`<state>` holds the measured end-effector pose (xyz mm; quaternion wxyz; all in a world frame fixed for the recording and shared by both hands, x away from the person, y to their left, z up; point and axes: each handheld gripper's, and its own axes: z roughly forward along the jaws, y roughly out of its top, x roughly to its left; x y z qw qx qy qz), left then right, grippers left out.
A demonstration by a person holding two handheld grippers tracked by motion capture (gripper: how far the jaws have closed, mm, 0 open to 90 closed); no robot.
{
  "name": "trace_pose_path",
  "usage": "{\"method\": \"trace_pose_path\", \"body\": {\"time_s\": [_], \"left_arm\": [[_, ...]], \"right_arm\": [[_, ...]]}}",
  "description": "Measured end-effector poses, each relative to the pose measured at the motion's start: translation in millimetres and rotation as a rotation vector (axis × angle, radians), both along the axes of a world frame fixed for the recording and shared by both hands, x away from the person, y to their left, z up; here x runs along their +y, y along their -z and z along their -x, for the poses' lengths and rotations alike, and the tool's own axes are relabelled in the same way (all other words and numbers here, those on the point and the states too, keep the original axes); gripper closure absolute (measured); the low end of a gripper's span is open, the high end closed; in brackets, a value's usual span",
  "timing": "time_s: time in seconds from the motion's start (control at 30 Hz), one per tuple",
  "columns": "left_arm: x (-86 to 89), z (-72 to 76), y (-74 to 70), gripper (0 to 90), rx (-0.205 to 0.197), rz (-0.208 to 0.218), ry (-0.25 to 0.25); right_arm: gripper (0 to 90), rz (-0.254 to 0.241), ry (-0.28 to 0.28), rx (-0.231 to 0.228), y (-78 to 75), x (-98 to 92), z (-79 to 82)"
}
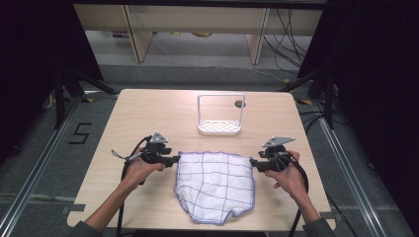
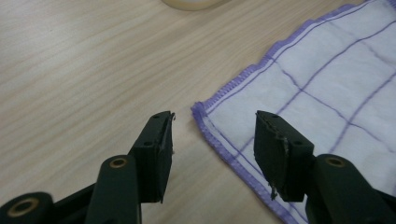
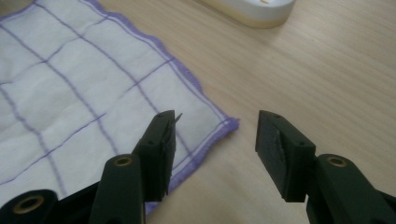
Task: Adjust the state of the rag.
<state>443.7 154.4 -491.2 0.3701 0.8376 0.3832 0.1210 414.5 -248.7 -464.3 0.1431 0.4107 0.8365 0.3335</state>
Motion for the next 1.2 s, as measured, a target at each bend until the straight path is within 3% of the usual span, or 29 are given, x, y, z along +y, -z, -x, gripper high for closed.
{"method": "trace_pose_path", "body": {"time_s": [0.07,0.1,0.13,0.2,0.23,0.27,0.3,0.33,0.4,0.47,0.53,0.57,0.63,0.77,0.93,1.0,1.07,1.1,1.17,1.2], "left_arm": [[-4.2,-6.0,3.9,46.2,0.002,-0.007,-0.017],[-6.2,-9.3,5.9,46.0,0.005,-0.008,-0.016],[-8.3,-12.8,7.7,46.0,0.01,-0.019,-0.009],[-12.0,-16.1,9.7,46.2,0.011,-0.022,-0.008],[-13.6,-16.5,10.1,47.9,0.003,-0.024,-0.006],[-15.1,-16.8,9.7,48.2,-0.004,-0.036,-0.003],[-16.5,-17.1,9.6,48.5,-0.012,-0.042,0.008],[-18.4,-17.0,9.6,49.0,-0.01,-0.043,0.011],[-21.3,-17.2,10.9,49.6,-0.015,-0.053,0.027],[-24.5,-17.5,14.0,50.6,-0.015,-0.064,0.031],[-25.2,-18.0,15.4,51.4,-0.017,-0.072,0.042],[-26.9,-17.5,17.5,52.6,-0.017,-0.074,0.034],[-26.9,-17.6,17.1,54.8,-0.021,-0.077,0.047],[-27.6,-17.8,17.6,62.8,-0.015,-0.067,0.075],[-29.0,-16.8,18.1,81.1,-0.025,-0.061,0.106],[-28.6,-17.1,18.4,84.3,-0.024,-0.054,0.108],[-27.9,-17.0,17.2,86.2,-0.031,-0.059,0.091],[-27.0,-16.5,15.2,86.6,-0.041,-0.061,0.087],[-24.4,-15.7,9.3,86.8,-0.058,-0.055,0.095],[-23.1,-15.1,3.7,86.8,-0.073,-0.051,0.097]], "right_arm": [[48.4,-0.015,0.013,0.011,5.8,0.1,-9.7],[48.4,-0.005,0.011,0.01,9.6,-0.1,-14.3],[48.5,-0.003,0.016,0.038,11.3,0.4,-17.2],[48.5,0.017,-0.002,0.032,18.8,2.0,-23.8],[48.5,0.023,0.015,0.064,19.1,3.7,-24.5],[48.5,0.025,0.017,0.065,20.3,4.7,-25.7],[48.5,0.026,-0.003,0.021,23.9,5.1,-28.8],[49.0,0.035,0.012,0.057,22.9,7.0,-27.9],[49.5,0.058,-0.003,0.046,25.3,8.3,-29.9],[50.3,0.045,0.016,0.055,28.5,11.9,-30.5],[51.5,0.08,-0.012,0.056,29.5,11.4,-31.9],[52.9,0.067,0.003,0.054,30.8,13.8,-31.6],[54.0,0.092,-0.015,0.051,32.6,15.3,-31.8],[62.7,0.1,-0.036,0.052,32.1,16.0,-32.3],[76.9,0.059,-0.053,0.074,33.0,15.4,-32.7],[83.6,0.023,-0.062,0.081,34.0,15.3,-32.7],[85.5,0.034,-0.071,0.084,33.0,14.3,-33.5],[85.9,0.03,-0.066,0.056,34.2,14.4,-33.8],[86.3,0.034,-0.072,0.046,28.7,13.0,-32.7],[86.4,0.013,-0.07,0.029,26.5,13.1,-32.0]]}}
